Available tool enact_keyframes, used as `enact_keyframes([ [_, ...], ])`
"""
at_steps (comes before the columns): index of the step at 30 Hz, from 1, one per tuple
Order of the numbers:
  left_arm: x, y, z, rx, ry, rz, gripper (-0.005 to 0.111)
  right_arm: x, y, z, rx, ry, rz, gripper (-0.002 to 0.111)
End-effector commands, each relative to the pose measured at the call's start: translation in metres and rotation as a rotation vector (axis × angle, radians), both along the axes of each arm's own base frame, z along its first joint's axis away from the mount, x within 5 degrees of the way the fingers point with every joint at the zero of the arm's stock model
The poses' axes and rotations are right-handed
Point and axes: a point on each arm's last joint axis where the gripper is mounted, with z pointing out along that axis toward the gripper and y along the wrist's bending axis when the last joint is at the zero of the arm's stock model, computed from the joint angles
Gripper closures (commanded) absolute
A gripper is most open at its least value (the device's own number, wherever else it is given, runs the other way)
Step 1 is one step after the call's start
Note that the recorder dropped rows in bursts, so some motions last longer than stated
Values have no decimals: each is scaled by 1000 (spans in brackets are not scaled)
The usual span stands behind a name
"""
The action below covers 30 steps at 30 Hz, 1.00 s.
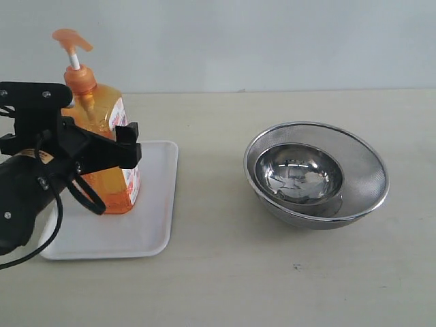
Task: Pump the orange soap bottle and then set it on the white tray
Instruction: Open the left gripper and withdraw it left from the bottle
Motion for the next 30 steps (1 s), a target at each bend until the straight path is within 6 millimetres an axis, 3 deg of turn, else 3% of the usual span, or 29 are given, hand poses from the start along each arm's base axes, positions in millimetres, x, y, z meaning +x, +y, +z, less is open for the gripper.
enact_keyframes([
  [1,-16,10,11,-21,11,-14,2,0,-1,0,-5,-6,-13,108],
  [4,-26,15,15,-33,11,-21,4,0,-1,0,-5,-6,-13,108],
  [11,-56,21,27,-106,121,-118,60,0,-1,0,-5,-6,-13,108],
  [12,-64,20,30,-123,167,-167,72,0,-1,0,-5,-6,-13,108],
  [16,-93,18,44,-230,183,-277,101,0,0,1,5,-6,-1,108],
  [20,-123,22,57,-330,133,-363,102,-1,0,1,4,-7,3,108],
  [23,-140,24,60,-368,214,-433,102,-1,0,1,4,-7,3,108],
  [30,-145,28,67,-389,186,-450,102,-1,0,1,4,-7,3,108],
])
